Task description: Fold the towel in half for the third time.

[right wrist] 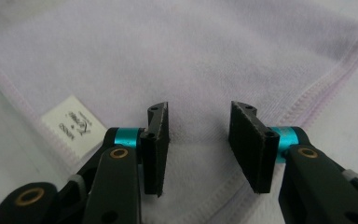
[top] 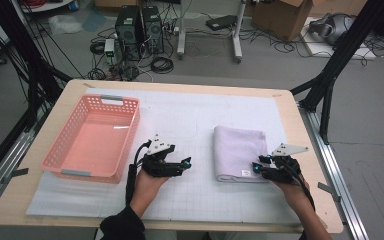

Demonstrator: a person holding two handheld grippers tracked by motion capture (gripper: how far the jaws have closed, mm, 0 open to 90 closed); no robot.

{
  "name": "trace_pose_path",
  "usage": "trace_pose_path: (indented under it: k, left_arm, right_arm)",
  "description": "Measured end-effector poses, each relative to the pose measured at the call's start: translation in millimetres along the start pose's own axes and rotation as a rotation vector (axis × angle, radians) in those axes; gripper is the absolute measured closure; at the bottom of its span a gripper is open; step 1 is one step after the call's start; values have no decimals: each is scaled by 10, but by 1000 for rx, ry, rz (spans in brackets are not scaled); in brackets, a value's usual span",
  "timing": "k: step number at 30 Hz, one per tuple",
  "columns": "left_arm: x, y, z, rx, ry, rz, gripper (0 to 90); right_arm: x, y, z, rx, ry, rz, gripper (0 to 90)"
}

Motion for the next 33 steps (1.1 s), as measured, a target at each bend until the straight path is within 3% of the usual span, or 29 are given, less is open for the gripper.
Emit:
trace_pose_path:
  k: [5,8,18,22,28,33]
  left_arm:
    - [8,0,-41,19,12,-8,205]
    - [8,-4,-64,10,18,-17,172]
    - [25,29,-146,-10,43,-22,155]
    - [23,48,-214,9,84,10,120]
    - [33,52,-284,27,84,-22,120]
    - [19,83,-284,6,83,-36,122]
  right_arm:
    - [-157,81,-166,-9,26,67,551]
    - [-192,69,-333,-2,81,93,512]
    - [-289,-125,-599,-36,169,60,181]
    - [-302,-207,-662,-41,194,47,181]
    - [-266,-273,-753,-41,222,19,180]
    - [-261,-288,-746,-39,218,15,180]
Point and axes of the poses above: each handheld gripper's, and its own axes: z roughly forward along the jaws, x roughly out of its top, y roughly to its right, the point moved 2 cm from there along z, roughly forward along the jaws, and after that the axes turned 7 degrees about -y, right-handed, at the moved point
